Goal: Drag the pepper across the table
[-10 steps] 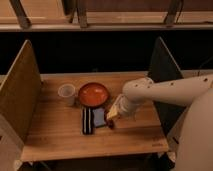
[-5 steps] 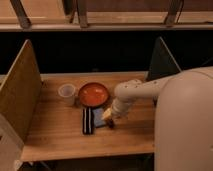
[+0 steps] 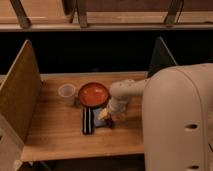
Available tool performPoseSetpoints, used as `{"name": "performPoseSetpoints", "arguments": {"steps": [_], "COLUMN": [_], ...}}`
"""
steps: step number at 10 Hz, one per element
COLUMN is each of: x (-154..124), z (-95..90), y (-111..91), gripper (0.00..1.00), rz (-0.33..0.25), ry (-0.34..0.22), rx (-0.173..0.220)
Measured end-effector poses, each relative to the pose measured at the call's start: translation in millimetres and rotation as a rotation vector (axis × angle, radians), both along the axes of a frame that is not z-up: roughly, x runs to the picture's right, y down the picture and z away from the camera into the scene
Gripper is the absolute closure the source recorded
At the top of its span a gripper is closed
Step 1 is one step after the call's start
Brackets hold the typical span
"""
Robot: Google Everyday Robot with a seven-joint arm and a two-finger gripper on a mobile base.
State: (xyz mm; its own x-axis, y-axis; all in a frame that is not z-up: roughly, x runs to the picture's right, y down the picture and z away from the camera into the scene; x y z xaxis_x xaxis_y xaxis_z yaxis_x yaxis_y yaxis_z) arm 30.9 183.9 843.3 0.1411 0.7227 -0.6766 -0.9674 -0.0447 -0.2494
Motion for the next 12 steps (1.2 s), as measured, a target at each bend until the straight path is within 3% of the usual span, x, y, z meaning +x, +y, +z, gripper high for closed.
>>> {"name": "performPoseSetpoints", "arguments": {"steps": [1, 4, 8, 9, 12], "x": [-1, -6, -8, -9, -10], "z": [4.3, 17.5, 21.9, 22.1, 17.8], "y": [2, 5, 4, 3, -6], "gripper": [0.23, 0.54, 0.92, 0.98, 1.00], "rz": [-0.001, -0.008, -0.010, -0.009, -0.009], "ry": [-0.002, -0.011, -0.019, -0.023, -0.035], "rx": [-0.012, -0.040, -0.044, -0.037, -0.006]}}
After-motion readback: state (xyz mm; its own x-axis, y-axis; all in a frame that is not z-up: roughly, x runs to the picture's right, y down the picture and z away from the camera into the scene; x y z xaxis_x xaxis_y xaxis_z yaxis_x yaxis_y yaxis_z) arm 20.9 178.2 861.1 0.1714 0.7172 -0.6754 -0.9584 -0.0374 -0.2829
